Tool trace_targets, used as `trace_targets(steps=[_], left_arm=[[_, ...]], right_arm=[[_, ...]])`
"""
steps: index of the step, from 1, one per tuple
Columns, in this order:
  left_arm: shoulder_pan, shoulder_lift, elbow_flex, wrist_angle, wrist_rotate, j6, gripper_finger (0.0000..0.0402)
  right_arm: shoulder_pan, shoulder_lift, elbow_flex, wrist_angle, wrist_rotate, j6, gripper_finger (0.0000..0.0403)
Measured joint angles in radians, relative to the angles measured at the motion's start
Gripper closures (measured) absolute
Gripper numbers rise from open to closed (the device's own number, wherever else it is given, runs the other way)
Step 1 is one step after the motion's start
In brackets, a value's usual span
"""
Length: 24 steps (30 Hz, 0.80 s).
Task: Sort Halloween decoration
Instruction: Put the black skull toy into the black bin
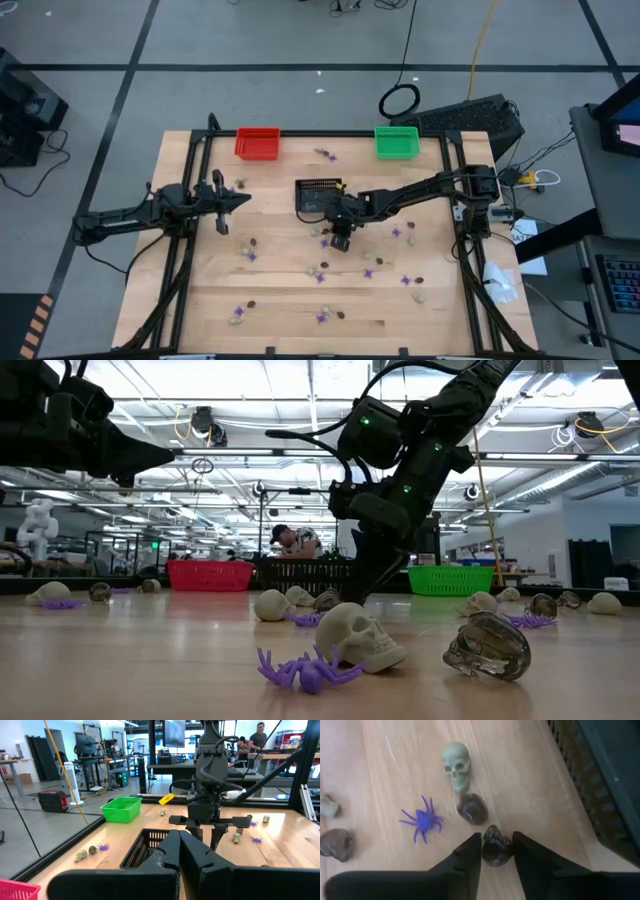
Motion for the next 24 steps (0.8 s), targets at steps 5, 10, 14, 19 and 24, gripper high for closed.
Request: trace_targets(steps=[5, 10, 14, 19, 24], left_arm=[[0.0, 0.0, 0.0, 0.0, 0.0, 0.0, 0.0396], [0.0, 0.0, 0.0, 0.0, 0.0, 0.0, 0.0396], [0.0, 0.0, 0.0, 0.0, 0.0, 0.0, 0.0396], [0.0, 0.0, 0.0, 0.0, 0.0, 0.0, 0.0396], [0.0, 0.0, 0.0, 0.001, 0.0, 0.0, 0.0396]], right_arm=[[0.0, -0.015, 0.0, -0.055, 0.0, 0.012, 0.0251], [0.0, -0.017, 0.0, -0.071, 0.004, 0.015, 0.0251], [0.0, -0.017, 0.0, -0.063, 0.025, 0.042, 0.027], [-0.007, -0.032, 0.023, -0.145, 0.032, 0.069, 0.0284], [-0.007, -0.043, 0.063, -0.155, 0.031, 0.094, 0.0285]])
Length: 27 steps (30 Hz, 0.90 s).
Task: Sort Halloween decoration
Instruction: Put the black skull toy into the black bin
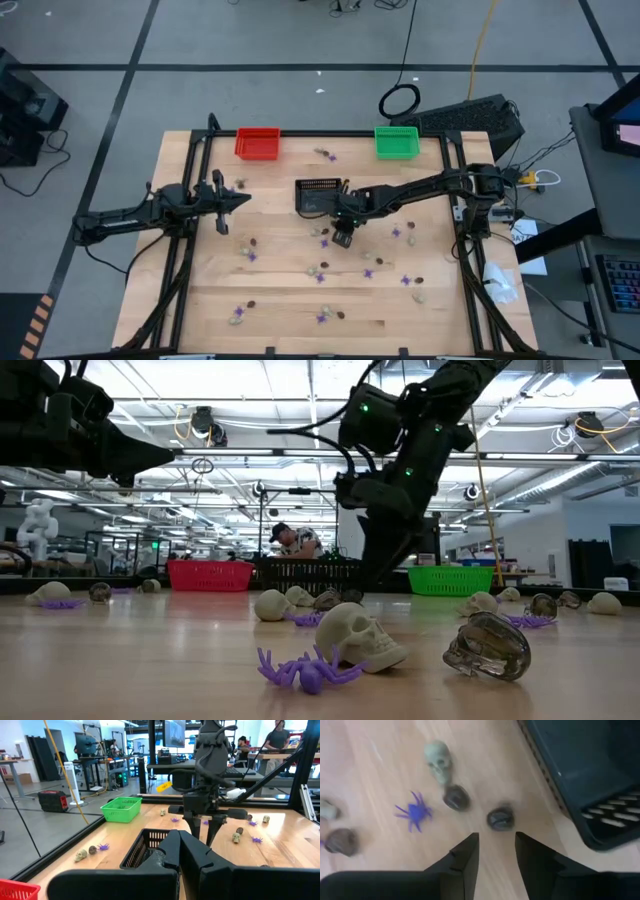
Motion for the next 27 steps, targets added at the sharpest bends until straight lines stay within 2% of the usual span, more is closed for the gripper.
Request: trace_targets(steps=[9, 15, 21, 27], left_arm=[[0.0, 0.0, 0.0, 0.0, 0.0, 0.0, 0.0396], [0.0, 0.0, 0.0, 0.0, 0.0, 0.0, 0.0396], [0.0, 0.0, 0.0, 0.0, 0.0, 0.0, 0.0396], [0.0, 0.0, 0.0, -0.001, 0.0, 0.0, 0.0396]], right_arm=[[0.0, 0.002, -0.001, 0.018, 0.034, -0.04, 0.0292], [0.024, 0.002, 0.0, 0.034, 0.085, -0.137, 0.034], [0.027, 0.002, 0.0, 0.042, 0.107, -0.157, 0.0394], [0.025, 0.006, 0.001, 0.079, 0.107, -0.158, 0.04]])
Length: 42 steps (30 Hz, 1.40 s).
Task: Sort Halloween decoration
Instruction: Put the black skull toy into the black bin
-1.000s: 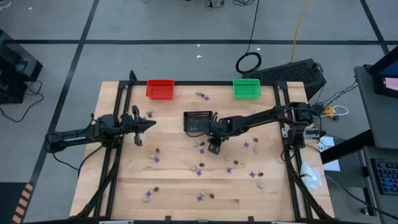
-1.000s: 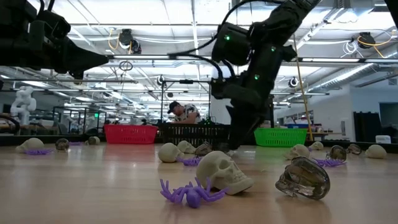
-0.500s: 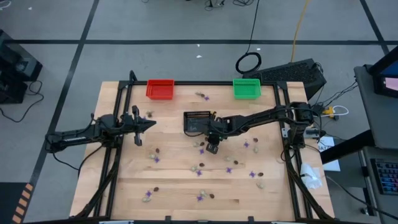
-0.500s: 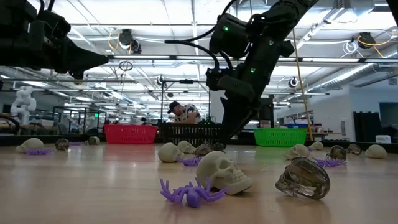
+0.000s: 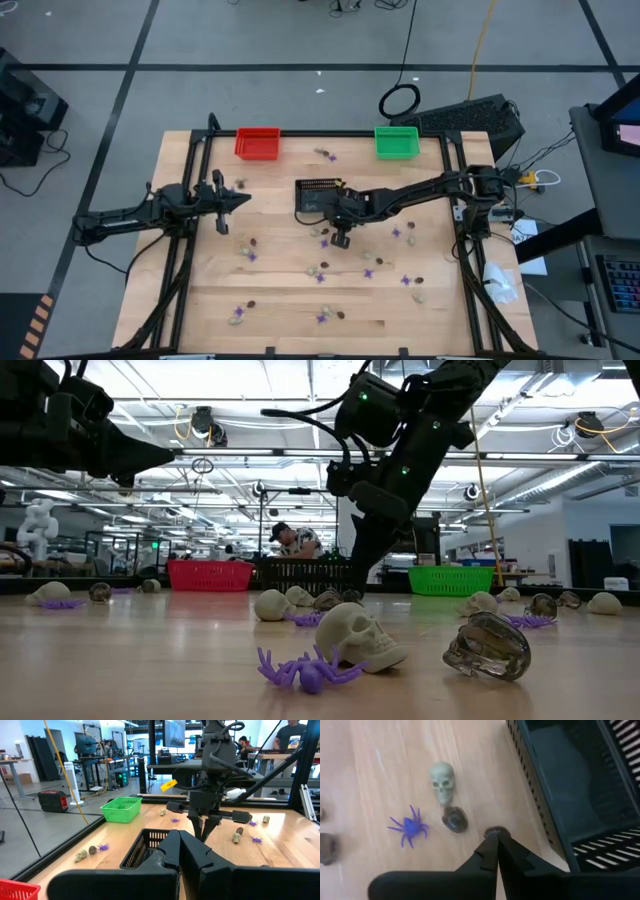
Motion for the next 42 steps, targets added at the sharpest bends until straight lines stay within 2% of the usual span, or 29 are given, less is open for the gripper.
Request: trace_targets(steps=[17, 19, 23, 33, 37, 42], left_arm=[[0.0, 0.0, 0.0, 0.0, 0.0, 0.0, 0.0396], [0.0, 0.0, 0.0, 0.0, 0.0, 0.0, 0.0396], [0.0, 0.0, 0.0, 0.0, 0.0, 0.0, 0.0396], [0.0, 0.0, 0.0, 0.0, 0.0, 0.0, 0.0396], [0.0, 0.0, 0.0, 0.0, 0.0, 0.0, 0.0396], [0.0, 0.0, 0.0, 0.0, 0.0, 0.0, 0.0396]], right_arm=[[-0.002, 0.037, 0.0, -0.029, -0.008, 0.029, 0.0402], [-0.001, 0.037, 0.0, -0.028, -0.036, 0.029, 0.0395], [0.009, 0.037, 0.0, -0.027, -0.108, 0.026, 0.0354], [0.058, 0.037, 0.0, 0.075, -0.119, -0.067, 0.0199], [0.063, 0.037, 0.0, 0.099, -0.14, -0.157, 0.0173], [0.054, 0.046, 0.001, 0.104, -0.156, -0.319, 0.0176]])
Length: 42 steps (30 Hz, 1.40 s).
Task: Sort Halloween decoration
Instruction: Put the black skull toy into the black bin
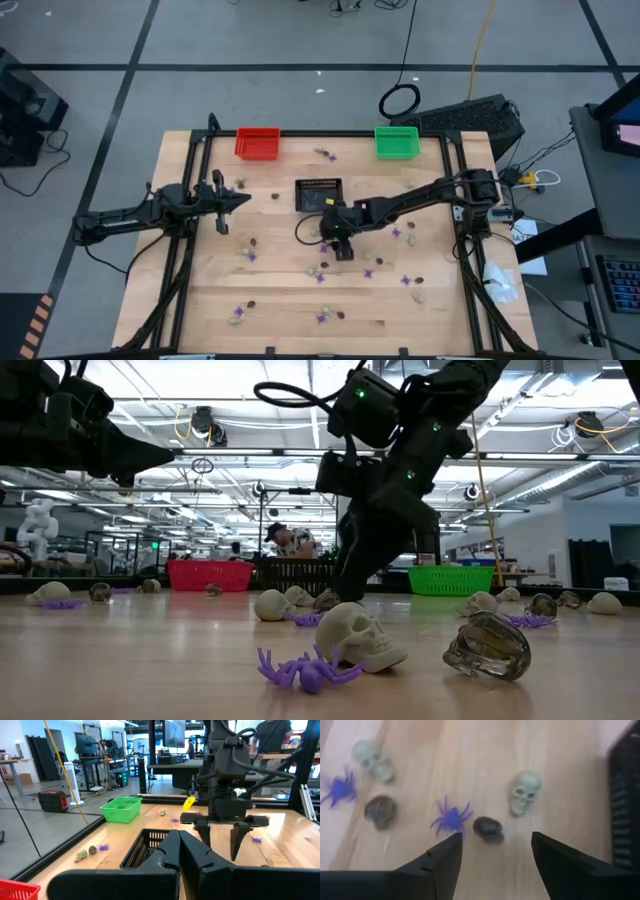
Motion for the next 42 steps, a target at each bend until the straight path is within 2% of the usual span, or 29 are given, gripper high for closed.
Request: trace_targets(steps=[5, 9, 13, 21, 28, 35, 42], left_arm=[[0.0, 0.0, 0.0, 0.0, 0.0, 0.0, 0.0396], [0.0, 0.0, 0.0, 0.0, 0.0, 0.0, 0.0396], [0.0, 0.0, 0.0, 0.0, 0.0, 0.0, 0.0396], [0.0, 0.0, 0.0, 0.0, 0.0, 0.0, 0.0396], [0.0, 0.0, 0.0, 0.0, 0.0, 0.0, 0.0396], [0.0, 0.0, 0.0, 0.0, 0.0, 0.0, 0.0396], [0.0, 0.0, 0.0, 0.0, 0.0, 0.0, 0.0396]], right_arm=[[-0.019, 0.019, 0.0, 0.023, -0.133, -0.141, 0.0204], [-0.04, 0.039, 0.0, 0.06, -0.188, -0.234, 0.0228], [-0.059, 0.059, 0.0, 0.064, -0.195, -0.282, 0.0248], [-0.073, 0.066, 0.001, 0.049, -0.202, -0.275, 0.028], [-0.074, 0.066, 0.001, 0.045, -0.192, -0.234, 0.0339], [-0.074, 0.067, 0.016, 0.032, -0.187, -0.227, 0.034], [-0.074, 0.069, 0.104, -0.068, -0.18, -0.23, 0.0339]])
